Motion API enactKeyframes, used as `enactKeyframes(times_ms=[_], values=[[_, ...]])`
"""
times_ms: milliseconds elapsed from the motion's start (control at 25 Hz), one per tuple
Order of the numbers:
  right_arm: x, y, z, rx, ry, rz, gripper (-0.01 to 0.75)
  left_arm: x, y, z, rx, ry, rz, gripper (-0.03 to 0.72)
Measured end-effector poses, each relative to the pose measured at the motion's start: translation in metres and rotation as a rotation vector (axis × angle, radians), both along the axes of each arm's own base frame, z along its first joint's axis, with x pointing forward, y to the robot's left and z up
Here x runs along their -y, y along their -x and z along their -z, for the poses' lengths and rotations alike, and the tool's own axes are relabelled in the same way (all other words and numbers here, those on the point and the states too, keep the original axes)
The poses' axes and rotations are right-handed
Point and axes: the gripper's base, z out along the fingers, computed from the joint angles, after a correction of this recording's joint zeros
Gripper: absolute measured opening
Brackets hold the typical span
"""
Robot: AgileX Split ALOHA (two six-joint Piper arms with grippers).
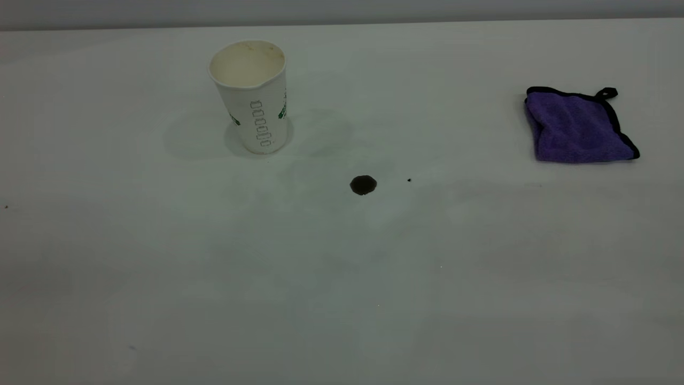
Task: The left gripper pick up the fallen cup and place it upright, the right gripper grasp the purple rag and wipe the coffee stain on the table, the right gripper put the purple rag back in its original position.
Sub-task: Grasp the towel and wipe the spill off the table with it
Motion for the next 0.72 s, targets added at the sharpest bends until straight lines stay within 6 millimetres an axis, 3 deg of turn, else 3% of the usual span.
enactKeyframes(times_ms=[400, 520, 600, 720], values=[[0.000, -0.001, -0.002, 0.020, 0.002, -0.001, 0.588, 0.000, 0.000, 0.000, 0.000, 0.000, 0.000, 0.443], [0.000, -0.003, -0.017, 0.069, 0.019, -0.012, 0.592, 0.000, 0.000, 0.000, 0.000, 0.000, 0.000, 0.443], [0.000, -0.017, -0.033, 0.047, 0.022, -0.012, 0.605, 0.000, 0.000, 0.000, 0.000, 0.000, 0.000, 0.442], [0.001, -0.058, -0.051, -0.044, 0.028, -0.008, 0.633, 0.000, 0.000, 0.000, 0.000, 0.000, 0.000, 0.443]])
